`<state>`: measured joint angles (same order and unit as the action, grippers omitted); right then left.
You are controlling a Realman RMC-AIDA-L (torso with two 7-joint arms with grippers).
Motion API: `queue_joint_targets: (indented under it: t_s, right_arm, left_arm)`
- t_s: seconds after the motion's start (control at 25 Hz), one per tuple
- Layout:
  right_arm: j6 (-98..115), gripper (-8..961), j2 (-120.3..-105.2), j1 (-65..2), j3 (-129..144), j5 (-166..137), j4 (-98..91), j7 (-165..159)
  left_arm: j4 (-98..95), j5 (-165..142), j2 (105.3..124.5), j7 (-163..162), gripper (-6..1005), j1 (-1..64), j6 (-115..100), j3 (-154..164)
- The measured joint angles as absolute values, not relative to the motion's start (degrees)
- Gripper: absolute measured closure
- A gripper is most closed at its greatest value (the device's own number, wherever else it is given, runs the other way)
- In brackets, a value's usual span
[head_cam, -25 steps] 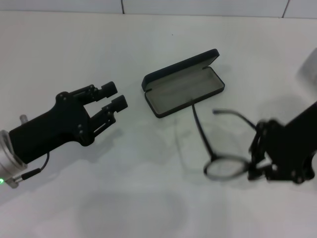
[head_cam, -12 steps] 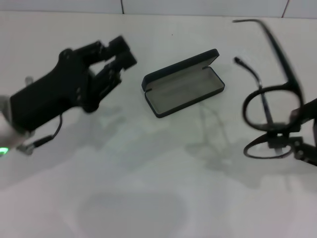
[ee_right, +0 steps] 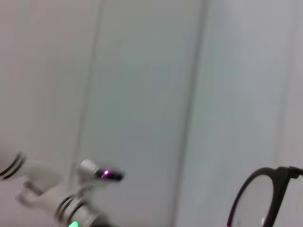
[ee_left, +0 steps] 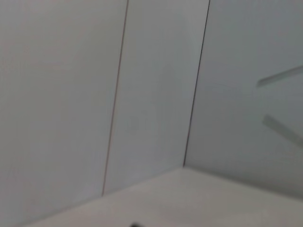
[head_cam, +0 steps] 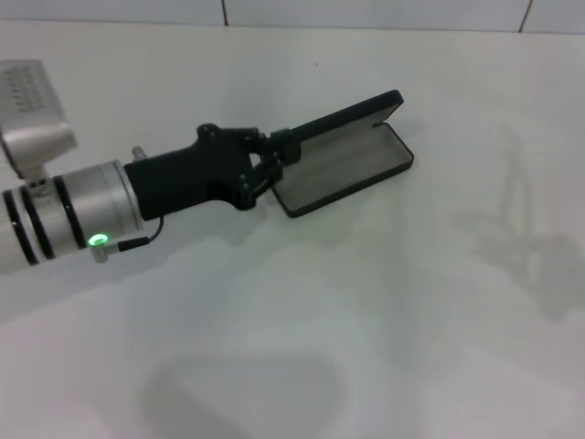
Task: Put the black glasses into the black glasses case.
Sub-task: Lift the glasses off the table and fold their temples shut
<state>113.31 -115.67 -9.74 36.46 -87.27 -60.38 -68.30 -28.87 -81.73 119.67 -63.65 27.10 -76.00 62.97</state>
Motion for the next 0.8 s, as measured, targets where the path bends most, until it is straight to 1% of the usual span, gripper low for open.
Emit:
queue_joint_targets:
  t_s: [0.32,0.52,0.8]
  right_arm:
    - [120.2,856,-115.52,-8.8,18.5,-89.2,-57.8,-69.1]
    - [120.7,855,-115.50,-8.8,17.0,-90.3,-57.2,-69.3]
    - [120.7,855,-115.49,-9.2,17.5,-90.6,-55.7,-68.7]
  left_arm:
    - [-28.6,-82.4,120.01,-64.7,845,26.9,-67.3,69.5]
    - [-28.4,-82.0,120.29,-64.5,848,28.0,-60.6,73.5]
    - [-24.4,-78.9,120.33,-61.7,852,31.8,-57.6,74.0]
